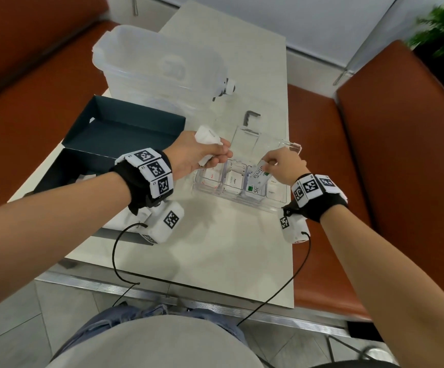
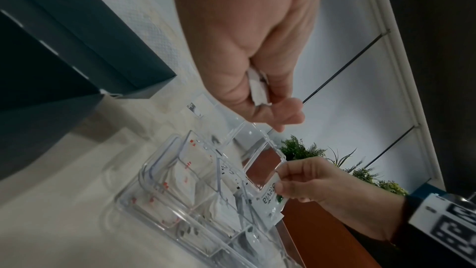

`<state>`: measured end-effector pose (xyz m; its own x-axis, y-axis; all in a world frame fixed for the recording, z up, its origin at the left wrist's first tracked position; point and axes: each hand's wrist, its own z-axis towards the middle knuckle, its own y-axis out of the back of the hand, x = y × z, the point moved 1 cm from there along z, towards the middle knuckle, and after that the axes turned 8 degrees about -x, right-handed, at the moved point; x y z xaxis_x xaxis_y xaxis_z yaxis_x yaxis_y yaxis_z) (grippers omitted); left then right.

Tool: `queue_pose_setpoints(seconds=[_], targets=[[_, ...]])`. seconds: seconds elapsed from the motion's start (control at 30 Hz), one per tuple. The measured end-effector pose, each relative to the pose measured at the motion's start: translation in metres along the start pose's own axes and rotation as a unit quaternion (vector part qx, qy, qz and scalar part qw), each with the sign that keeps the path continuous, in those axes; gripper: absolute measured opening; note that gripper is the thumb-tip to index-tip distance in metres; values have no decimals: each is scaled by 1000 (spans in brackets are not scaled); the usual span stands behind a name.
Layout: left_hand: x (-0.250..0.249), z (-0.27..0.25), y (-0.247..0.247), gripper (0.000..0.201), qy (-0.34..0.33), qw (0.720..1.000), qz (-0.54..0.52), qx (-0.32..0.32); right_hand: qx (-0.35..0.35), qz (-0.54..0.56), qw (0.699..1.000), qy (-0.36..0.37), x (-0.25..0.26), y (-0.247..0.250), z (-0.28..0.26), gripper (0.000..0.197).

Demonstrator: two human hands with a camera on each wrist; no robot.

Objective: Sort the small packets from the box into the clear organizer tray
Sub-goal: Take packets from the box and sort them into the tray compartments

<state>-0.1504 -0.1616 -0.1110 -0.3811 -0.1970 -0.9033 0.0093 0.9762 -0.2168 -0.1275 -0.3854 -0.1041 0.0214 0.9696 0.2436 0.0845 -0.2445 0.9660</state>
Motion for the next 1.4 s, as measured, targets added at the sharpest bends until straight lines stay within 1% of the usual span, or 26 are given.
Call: queue_pose_setpoints(seconds=[0.1, 0.17, 0.27, 0.37, 0.5, 0.57, 0.7, 0.83, 0.93, 1.03, 1.1, 1.17, 1.23, 1.3, 1.37, 1.4], targets=[[2, 0, 0, 24, 0, 1000, -2, 4, 38, -32, 999, 7, 4, -10, 2, 21], [2, 0, 1, 24, 1, 1000, -8, 4, 48, -53, 997, 5, 3, -18, 3, 22], [3, 0, 4, 23, 1, 1000, -15, -4, 18, -55, 998, 6, -1, -30, 4, 19], [3, 2, 7, 24, -3, 1000, -15, -11, -24, -9, 1000, 12, -4, -40, 4, 14], [3, 2, 10, 24, -2, 1000, -15, -10, -44, 0, 999, 24, -6, -46, 3, 12], [3, 3, 10, 24, 0, 1000, -18, -8, -43, -14, 999, 28, -6, -46, 2, 10], [2, 4, 11, 27, 6, 1000, -29, -8, -9, -79, 996, 30, -2, -47, -1, 8], [0, 4, 7, 30, 48, 997, -54, -4, 4, -81, 996, 25, 1, -47, -1, 11], [-3, 2, 5, 41, 100, 990, -100, 7, 2, -72, 997, 24, 3, -41, -2, 7], [-7, 0, 5, 49, 143, 978, -153, 19, -52, -34, 998, 21, 12, -25, -5, 5], [-10, 0, 5, 51, 158, 970, -183, 25, -99, 45, 994, 26, 23, -11, -10, 8], [-12, 0, 5, 53, 165, 965, -202, 34, -123, 146, 981, 43, 39, -1, -19, 12], [-13, 1, 4, 54, 166, 962, -209, 47, -133, 212, 966, 67, 59, 4, -29, 18], [-13, 0, 2, 57, 166, 963, -204, 65, -129, 248, 956, 85, 78, 3, -36, 30], [-14, -1, 0, 57, 156, 967, -174, 97, -120, 236, 960, 94, 89, -2, -38, 46], [-14, -3, -1, 53, 150, 969, -160, 111, -120, 226, 962, 95, 90, -5, -37, 49]])
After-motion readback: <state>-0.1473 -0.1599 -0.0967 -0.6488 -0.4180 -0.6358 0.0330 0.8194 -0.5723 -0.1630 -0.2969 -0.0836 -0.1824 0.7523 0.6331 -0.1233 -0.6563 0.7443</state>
